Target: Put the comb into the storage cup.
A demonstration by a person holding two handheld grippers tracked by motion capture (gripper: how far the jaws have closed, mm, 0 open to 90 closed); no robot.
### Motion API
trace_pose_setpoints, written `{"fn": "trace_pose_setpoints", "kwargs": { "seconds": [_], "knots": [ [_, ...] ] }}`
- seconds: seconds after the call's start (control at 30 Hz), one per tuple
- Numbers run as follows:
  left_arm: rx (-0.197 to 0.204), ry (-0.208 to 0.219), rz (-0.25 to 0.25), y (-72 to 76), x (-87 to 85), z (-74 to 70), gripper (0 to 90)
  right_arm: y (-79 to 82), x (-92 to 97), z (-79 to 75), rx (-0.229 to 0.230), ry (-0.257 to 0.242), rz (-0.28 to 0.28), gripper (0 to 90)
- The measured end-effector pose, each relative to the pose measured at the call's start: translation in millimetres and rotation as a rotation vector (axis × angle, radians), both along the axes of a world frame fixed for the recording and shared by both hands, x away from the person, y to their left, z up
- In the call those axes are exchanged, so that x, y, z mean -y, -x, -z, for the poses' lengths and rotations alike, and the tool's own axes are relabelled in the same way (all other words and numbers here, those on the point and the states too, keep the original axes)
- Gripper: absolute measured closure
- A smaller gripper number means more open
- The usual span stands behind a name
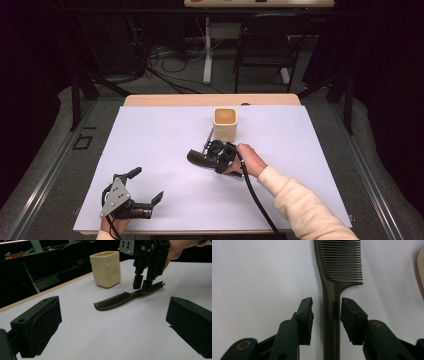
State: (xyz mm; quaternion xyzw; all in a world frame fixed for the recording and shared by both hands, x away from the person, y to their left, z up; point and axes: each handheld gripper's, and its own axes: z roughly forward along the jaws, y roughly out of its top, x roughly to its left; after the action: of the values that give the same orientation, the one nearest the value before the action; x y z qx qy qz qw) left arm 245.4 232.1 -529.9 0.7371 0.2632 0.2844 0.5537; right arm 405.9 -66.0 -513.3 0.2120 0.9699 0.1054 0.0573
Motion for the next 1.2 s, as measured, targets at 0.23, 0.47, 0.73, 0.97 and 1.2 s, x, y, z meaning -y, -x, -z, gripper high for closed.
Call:
{"fn": "trace_pose_setpoints", "kwargs": {
  "seconds": [0.23,0.47,0.73,0.97,1.2],
  "knots": [
    [0.0,-0.002,0.004,0.0,0.0,-0.1,0.0,-4.8,-5.0,6.2,-0.015,0.037,0.028,63.2],
    [-0.002,0.003,0.003,0.1,0.0,0.1,0.0,-7.6,-7.3,10.8,-0.024,0.054,0.044,65.3],
    [0.0,0.002,0.004,0.2,-0.1,-0.1,0.0,-9.1,-5.8,14.8,-0.033,0.052,0.068,70.8],
    [-0.003,-0.002,0.004,-0.1,-0.1,0.0,0.0,-7.8,-4.0,12.2,-0.041,0.038,0.069,72.1],
    [-0.004,-0.001,0.002,-0.2,-0.1,0.1,0.0,-6.3,-0.3,8.3,-0.029,0.0,0.08,72.1]
  ]
}}
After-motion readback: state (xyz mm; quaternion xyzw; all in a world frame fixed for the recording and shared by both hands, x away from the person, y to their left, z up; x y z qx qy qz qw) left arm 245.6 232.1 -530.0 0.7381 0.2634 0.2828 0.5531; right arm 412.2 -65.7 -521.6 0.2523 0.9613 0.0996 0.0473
